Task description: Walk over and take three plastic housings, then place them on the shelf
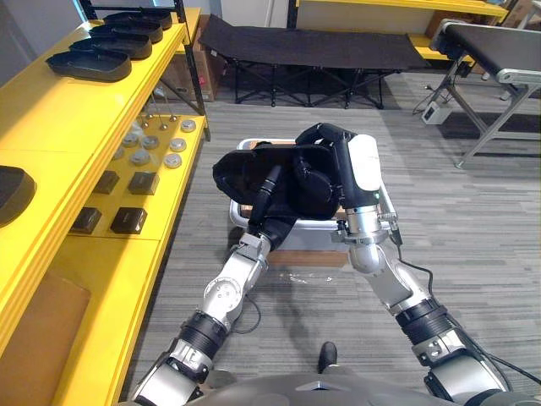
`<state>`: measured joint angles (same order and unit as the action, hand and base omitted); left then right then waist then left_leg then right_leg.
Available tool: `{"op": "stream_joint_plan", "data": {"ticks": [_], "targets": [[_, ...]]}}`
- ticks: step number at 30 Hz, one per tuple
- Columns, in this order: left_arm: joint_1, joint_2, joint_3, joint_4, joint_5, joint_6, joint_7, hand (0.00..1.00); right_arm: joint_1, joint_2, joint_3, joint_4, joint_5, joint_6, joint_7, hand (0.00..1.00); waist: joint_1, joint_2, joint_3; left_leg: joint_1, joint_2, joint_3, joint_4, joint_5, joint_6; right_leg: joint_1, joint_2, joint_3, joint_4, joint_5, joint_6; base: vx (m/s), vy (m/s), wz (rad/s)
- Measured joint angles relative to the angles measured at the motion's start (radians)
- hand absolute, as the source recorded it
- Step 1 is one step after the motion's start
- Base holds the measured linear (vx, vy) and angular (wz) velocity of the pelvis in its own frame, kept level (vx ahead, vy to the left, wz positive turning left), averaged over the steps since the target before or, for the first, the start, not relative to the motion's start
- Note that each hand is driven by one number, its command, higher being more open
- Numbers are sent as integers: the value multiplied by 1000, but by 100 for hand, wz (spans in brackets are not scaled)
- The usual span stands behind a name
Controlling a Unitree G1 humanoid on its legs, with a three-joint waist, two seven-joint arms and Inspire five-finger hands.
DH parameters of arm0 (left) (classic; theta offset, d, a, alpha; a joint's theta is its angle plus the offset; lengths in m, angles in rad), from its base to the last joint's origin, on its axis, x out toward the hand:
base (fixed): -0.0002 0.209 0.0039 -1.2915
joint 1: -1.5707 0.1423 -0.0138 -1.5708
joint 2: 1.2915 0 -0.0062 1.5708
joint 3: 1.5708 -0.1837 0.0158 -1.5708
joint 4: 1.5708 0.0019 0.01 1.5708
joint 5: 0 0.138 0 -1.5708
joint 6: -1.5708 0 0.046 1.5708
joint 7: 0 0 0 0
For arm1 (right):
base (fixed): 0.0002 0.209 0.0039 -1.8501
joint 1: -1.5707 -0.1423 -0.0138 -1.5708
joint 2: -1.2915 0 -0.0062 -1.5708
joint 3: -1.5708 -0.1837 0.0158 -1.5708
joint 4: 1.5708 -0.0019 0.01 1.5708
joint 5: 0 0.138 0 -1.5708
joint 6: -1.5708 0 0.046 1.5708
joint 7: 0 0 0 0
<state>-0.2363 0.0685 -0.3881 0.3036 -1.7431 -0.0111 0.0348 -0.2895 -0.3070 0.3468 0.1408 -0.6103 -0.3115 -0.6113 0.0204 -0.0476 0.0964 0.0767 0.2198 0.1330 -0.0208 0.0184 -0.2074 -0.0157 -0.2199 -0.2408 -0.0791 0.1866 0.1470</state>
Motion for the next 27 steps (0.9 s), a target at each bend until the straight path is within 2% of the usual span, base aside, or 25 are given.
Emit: {"op": "stream_joint_plan", "data": {"ticks": [8, 12, 16, 17, 20, 23, 27], "targets": [[5, 2, -17, -4, -29, -56, -79, 0, 15, 13, 21, 1, 21, -16, -39, 0, 3, -1, -6, 0, -1, 0, 3, -4, 2, 2, -2, -1, 0, 0, 0, 0, 0, 0], [25, 9, -46, -33, -21, -86, -82, 0, 39, 25, 27, 1, 30, -37, -57, 0, 0, -1, -16, 0, -1, 0, 3, -5, 2, 1, -2, -1, 0, 0, 0, 0, 0, 0], [44, 5, -63, -34, -11, -139, -82, 0, 60, 57, 49, 1, 30, -29, -72, 0, -1, -2, -29, -3, -1, 1, 16, -14, 3, 2, -3, 0, 0, -1, 0, 0, 0, 0], [48, 4, -67, -35, -3, -145, -82, 0, 68, 61, 50, 1, 29, -29, -76, 100, 2, -2, -30, -5, -1, 0, 19, -18, 8, 2, -3, 0, 0, -2, 0, 0, 0, 0], [63, 5, -66, -40, 40, -169, -80, 0, 84, 71, 55, 1, 28, -30, -77, 100, 2, -2, -31, -5, -1, 0, 19, -18, 7, 2, -3, -1, 0, -4, 2, 0, 0, 0], [100, 7, -32, -112, 209, -217, -10, 0, 127, 67, 63, 3, 55, -52, -75, 100, -2, 0, -33, -15, 0, 0, 32, -22, 1, -2, -3, -4, 0, -7, -1, 0, 0, 0], [113, 9, 10, -169, 348, -221, 46, 0, 154, 69, 75, -1, 131, -53, -68, 100, 0, 4, -37, -16, 0, 0, 36, -22, 0, -2, -3, -4, 0, -6, -2, 0, 0, 0]]}}
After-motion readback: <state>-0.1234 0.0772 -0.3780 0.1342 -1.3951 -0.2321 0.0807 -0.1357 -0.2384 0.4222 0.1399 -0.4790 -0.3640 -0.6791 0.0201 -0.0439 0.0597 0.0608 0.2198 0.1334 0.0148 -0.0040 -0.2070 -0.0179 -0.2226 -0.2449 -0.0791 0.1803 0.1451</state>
